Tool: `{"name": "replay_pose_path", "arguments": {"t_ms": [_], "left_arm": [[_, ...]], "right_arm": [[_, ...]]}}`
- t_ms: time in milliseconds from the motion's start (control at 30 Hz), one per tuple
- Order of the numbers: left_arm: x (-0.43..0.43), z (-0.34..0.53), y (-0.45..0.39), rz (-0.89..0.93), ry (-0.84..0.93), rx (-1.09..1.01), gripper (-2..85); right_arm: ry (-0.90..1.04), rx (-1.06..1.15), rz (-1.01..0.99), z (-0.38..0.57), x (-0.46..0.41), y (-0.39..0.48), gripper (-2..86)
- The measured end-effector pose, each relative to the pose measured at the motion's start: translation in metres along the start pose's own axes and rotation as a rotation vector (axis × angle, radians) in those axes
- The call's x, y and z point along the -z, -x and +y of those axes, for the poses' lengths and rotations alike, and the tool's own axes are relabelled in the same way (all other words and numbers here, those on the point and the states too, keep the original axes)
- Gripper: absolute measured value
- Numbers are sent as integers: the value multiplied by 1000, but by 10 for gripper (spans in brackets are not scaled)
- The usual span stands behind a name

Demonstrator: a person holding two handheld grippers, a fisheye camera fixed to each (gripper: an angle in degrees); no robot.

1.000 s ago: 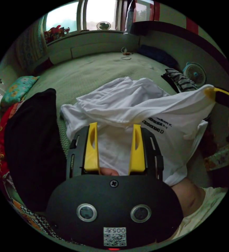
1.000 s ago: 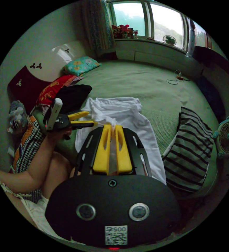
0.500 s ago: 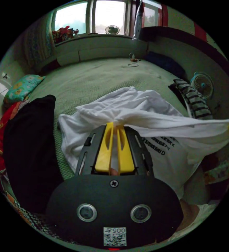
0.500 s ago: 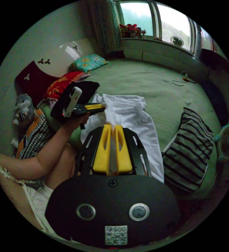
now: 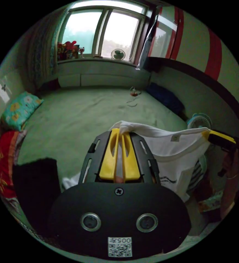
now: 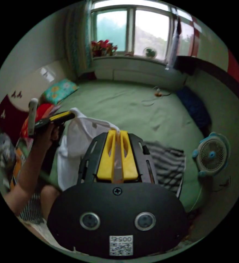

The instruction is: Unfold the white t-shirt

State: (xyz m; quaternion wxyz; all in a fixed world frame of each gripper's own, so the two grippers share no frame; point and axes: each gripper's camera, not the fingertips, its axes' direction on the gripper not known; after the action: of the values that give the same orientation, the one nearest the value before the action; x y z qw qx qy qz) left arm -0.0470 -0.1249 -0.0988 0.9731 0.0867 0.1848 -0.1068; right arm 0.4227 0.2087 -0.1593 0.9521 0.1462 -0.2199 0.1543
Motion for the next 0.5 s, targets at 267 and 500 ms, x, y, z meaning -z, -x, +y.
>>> {"name": "replay_pose_path", "arguments": {"t_ms": [267, 500], "left_arm": [[24, -109, 14, -91, -46, 98, 38], [-25, -50, 95, 28, 215, 184, 108]], "right_arm": [[-49, -219, 87, -150, -21, -51, -1], [246, -295, -45, -104, -130, -58, 102]]}}
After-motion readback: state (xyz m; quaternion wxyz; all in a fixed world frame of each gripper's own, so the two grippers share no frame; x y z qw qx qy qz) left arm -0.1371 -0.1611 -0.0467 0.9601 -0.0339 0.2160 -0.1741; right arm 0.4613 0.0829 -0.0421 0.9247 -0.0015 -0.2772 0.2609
